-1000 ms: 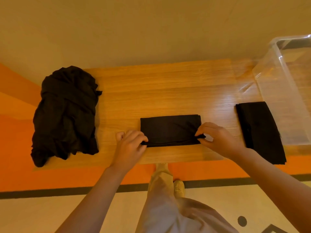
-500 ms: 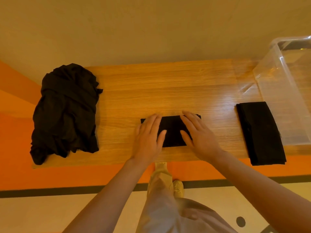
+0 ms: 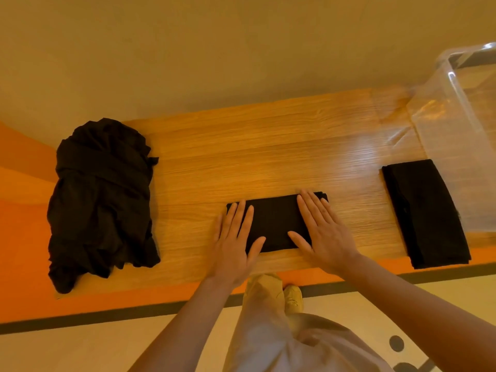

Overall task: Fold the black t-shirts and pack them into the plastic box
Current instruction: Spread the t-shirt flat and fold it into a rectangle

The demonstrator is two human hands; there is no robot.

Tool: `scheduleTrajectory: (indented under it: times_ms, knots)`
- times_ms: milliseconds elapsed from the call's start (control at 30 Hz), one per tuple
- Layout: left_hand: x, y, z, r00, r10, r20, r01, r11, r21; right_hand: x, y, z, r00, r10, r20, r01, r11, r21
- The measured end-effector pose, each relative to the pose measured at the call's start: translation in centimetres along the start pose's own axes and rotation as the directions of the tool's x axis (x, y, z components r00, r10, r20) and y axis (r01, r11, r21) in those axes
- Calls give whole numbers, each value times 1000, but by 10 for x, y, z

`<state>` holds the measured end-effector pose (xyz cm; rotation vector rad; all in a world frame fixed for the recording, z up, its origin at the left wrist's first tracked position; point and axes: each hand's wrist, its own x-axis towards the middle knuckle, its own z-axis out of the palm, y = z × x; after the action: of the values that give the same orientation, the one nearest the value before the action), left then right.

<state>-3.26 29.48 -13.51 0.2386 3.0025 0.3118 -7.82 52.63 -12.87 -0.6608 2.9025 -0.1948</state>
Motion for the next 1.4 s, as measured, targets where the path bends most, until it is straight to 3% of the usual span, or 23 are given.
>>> scheduleTrajectory:
  times_ms: [67, 133, 200, 267, 433, 500, 600, 700, 800, 1033, 1300, 1400]
  knots:
    - [-5, -7, -4, 999, 45, -22, -45, 999, 5, 0, -3, -3, 998, -57, -19, 58, 997, 54]
    - [-3, -8, -8, 984, 172, -44, -173, 985, -2, 0, -5, -4, 972, -234, -30, 235, 970, 60]
    - [2, -9, -8, 936, 352, -32, -352, 936, 14, 0, -4, 0, 924, -382, -8, 382, 924, 8]
    - [11, -14, -7, 886, 464, 4, -462, 882, 93, 2, 1, 4, 919, -395, 16, 395, 919, -18]
    - [60, -26, -13, 863, 506, 2, -495, 843, 212, 20, 6, 2, 986, -164, 5, 164, 986, -8]
    - [91, -23, -21, 904, 428, 3, -415, 875, 250, 33, 6, -3, 999, 25, -30, -25, 1000, 19]
    - [133, -8, -33, 946, 324, -31, -301, 908, 292, 55, 9, -15, 962, 267, -62, -264, 963, 57]
    - [156, 13, -36, 900, 427, -92, -393, 883, 257, 61, 14, -21, 970, 233, -69, -228, 971, 75]
    - [166, 28, -28, 863, 500, -66, -482, 856, 186, 54, 23, -17, 982, 182, -48, -180, 982, 52]
    - [225, 35, -16, 796, 602, -62, -593, 796, 118, 75, 48, -22, 947, 321, -18, -320, 947, 33]
    - [330, 51, -20, 677, 732, -79, -732, 681, 32, 131, 94, -40, 881, 473, 17, -473, 880, 47]
    - [358, 73, -16, 612, 785, -95, -787, 616, 20, 132, 113, -50, 826, 562, 34, -563, 824, 66]
